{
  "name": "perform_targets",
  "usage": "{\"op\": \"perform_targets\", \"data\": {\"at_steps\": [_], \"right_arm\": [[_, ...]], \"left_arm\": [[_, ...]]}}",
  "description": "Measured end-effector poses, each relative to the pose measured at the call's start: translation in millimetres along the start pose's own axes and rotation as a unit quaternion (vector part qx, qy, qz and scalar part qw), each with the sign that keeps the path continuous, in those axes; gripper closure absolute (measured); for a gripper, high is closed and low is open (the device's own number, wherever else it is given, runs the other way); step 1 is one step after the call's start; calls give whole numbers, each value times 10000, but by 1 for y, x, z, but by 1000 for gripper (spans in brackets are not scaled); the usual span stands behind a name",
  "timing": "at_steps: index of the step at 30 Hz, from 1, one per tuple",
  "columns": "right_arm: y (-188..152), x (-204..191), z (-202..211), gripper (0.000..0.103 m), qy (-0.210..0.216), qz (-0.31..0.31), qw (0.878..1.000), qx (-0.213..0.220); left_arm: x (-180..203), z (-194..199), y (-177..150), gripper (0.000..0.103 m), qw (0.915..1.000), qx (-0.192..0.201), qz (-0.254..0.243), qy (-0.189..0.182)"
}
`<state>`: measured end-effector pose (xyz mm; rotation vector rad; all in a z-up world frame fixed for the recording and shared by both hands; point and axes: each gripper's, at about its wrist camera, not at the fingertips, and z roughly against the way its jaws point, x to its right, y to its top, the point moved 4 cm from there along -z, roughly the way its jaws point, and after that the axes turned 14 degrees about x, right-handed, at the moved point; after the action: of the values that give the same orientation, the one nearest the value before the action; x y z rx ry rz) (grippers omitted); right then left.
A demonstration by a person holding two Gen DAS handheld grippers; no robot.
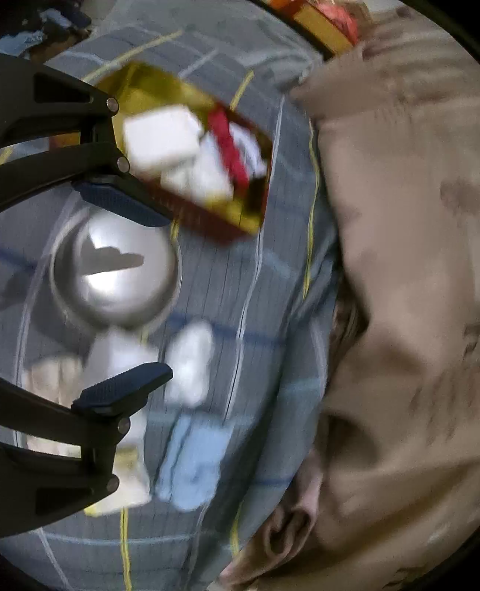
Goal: Organize soft objects
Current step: 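Carry the white pad into the tin and open the right gripper, then grasp the clear plastic bag with the left gripper while the right grasps the white towel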
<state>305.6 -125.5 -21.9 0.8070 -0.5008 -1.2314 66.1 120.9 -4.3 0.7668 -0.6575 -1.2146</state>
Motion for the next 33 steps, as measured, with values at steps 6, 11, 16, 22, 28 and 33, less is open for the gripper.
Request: {"op": "perform_targets", "data": {"at_steps": [6, 11, 16, 22, 28, 33], "right_arm": [[-8, 37, 26, 31, -129, -145, 9995, 263], [-28, 77, 64, 31, -409, -297, 9969, 607], [-63, 121, 90, 31, -689, -396, 9948, 644], [-96, 161, 106, 31, -775, -624, 9930, 644], [-116, 188, 107, 31, -789, -875, 9913, 595], [-121, 197, 103, 31, -738, -957, 9908, 603]], "left_arm": [[12, -1, 0, 54, 9996, -38, -164, -220], [54, 7, 35, 46, 9941, 323, -681, -775], [119, -15, 84, 36, 9786, 131, -688, -1937], [219, -90, 123, 36, 9618, -270, -1228, -2430], [291, -160, 117, 36, 9459, -791, -1844, -2551], [318, -197, 101, 36, 9327, -1147, -2338, -2495]]}}
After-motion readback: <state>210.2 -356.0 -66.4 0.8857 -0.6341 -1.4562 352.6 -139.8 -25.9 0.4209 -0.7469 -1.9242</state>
